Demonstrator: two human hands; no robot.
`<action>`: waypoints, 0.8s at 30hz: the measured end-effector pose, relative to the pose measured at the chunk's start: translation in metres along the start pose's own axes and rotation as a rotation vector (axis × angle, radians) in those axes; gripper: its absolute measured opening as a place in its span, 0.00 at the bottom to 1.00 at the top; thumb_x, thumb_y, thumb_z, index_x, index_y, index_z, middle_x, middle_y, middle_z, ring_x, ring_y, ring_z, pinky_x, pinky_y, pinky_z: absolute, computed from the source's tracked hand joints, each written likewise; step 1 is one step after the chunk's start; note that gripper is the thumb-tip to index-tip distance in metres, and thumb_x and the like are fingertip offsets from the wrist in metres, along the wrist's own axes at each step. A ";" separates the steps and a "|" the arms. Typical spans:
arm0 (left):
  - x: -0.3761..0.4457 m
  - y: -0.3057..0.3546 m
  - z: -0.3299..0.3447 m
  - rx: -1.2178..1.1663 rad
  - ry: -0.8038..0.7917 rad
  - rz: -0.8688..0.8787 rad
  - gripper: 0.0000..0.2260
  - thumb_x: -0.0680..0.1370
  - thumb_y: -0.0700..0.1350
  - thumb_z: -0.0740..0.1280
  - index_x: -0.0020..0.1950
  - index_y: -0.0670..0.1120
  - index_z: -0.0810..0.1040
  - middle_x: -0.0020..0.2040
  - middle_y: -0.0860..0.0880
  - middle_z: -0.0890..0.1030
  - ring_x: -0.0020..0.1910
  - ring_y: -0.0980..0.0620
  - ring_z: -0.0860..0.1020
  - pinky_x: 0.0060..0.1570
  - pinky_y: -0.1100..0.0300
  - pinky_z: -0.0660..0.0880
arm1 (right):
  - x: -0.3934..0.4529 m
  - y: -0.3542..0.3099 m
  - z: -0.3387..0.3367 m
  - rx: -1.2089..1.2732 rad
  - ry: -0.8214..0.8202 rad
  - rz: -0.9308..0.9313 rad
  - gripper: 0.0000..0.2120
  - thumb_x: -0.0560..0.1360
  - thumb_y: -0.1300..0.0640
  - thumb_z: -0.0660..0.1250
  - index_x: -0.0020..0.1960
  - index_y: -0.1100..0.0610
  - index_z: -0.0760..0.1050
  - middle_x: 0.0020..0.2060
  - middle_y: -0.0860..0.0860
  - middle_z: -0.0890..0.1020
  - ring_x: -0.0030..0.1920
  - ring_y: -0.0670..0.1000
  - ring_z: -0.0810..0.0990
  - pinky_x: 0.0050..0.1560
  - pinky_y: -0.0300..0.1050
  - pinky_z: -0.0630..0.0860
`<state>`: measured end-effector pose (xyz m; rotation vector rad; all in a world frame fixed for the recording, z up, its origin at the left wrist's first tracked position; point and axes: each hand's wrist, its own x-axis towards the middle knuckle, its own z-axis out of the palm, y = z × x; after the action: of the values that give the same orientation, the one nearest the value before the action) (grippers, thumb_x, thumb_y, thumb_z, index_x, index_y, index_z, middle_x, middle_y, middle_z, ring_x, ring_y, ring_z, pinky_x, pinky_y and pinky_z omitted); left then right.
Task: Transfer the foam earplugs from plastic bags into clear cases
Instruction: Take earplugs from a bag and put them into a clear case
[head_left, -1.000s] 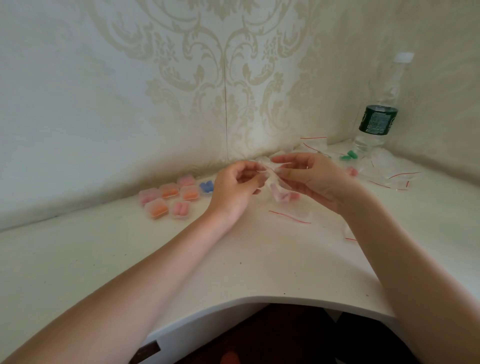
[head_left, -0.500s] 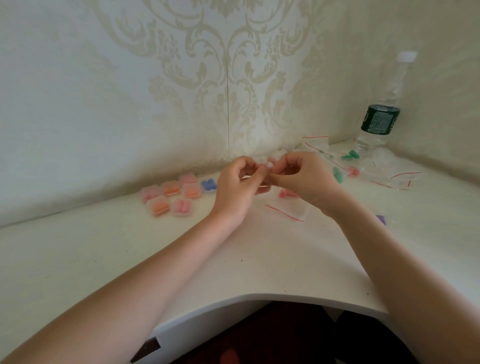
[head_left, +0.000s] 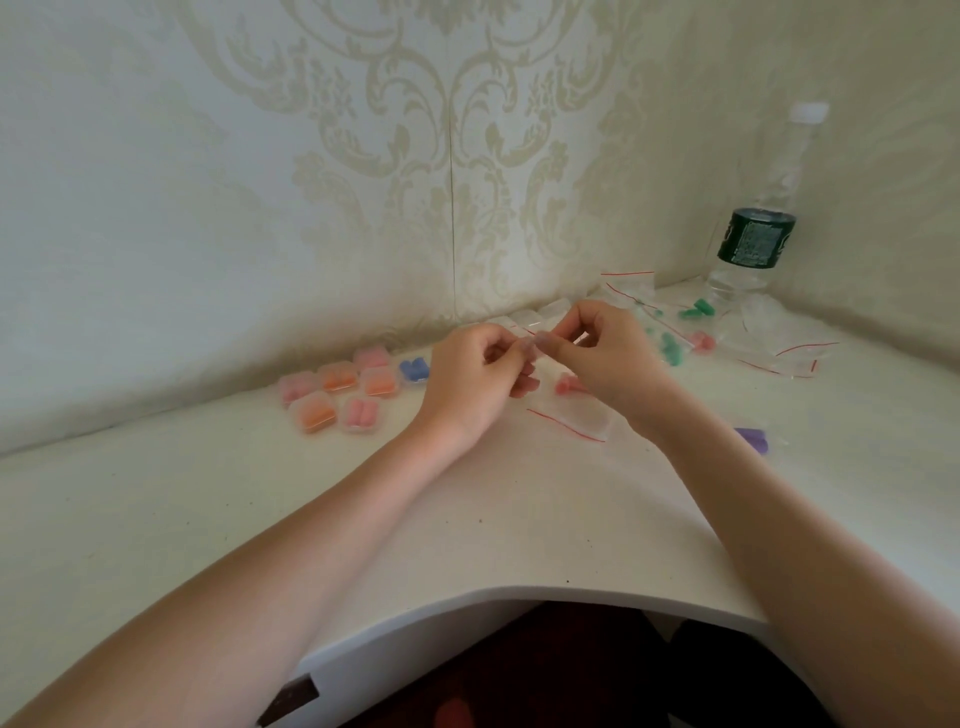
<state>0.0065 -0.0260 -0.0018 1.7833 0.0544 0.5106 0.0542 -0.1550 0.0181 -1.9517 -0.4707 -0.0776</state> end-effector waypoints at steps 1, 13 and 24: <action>0.000 0.000 0.000 0.029 0.008 -0.007 0.09 0.78 0.37 0.65 0.37 0.40 0.78 0.34 0.44 0.80 0.29 0.53 0.81 0.34 0.60 0.79 | 0.000 0.000 0.002 -0.014 0.056 -0.013 0.10 0.75 0.56 0.69 0.39 0.57 0.71 0.34 0.47 0.73 0.29 0.45 0.73 0.36 0.47 0.80; -0.009 0.002 0.002 0.068 0.128 -0.008 0.07 0.74 0.39 0.66 0.37 0.39 0.77 0.32 0.44 0.80 0.28 0.54 0.80 0.33 0.60 0.79 | 0.007 0.010 0.007 -0.504 0.096 -0.470 0.13 0.72 0.71 0.59 0.44 0.57 0.77 0.43 0.47 0.74 0.37 0.50 0.71 0.37 0.50 0.73; -0.009 -0.004 0.005 0.331 0.124 0.402 0.08 0.73 0.39 0.69 0.34 0.44 0.74 0.28 0.54 0.74 0.29 0.57 0.74 0.32 0.65 0.71 | 0.003 0.007 0.010 -0.878 -0.063 -0.236 0.14 0.76 0.67 0.56 0.56 0.57 0.76 0.57 0.55 0.76 0.53 0.59 0.77 0.41 0.45 0.64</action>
<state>0.0012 -0.0319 -0.0088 2.0950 -0.1444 0.9448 0.0579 -0.1473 0.0085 -2.7456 -0.7978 -0.4351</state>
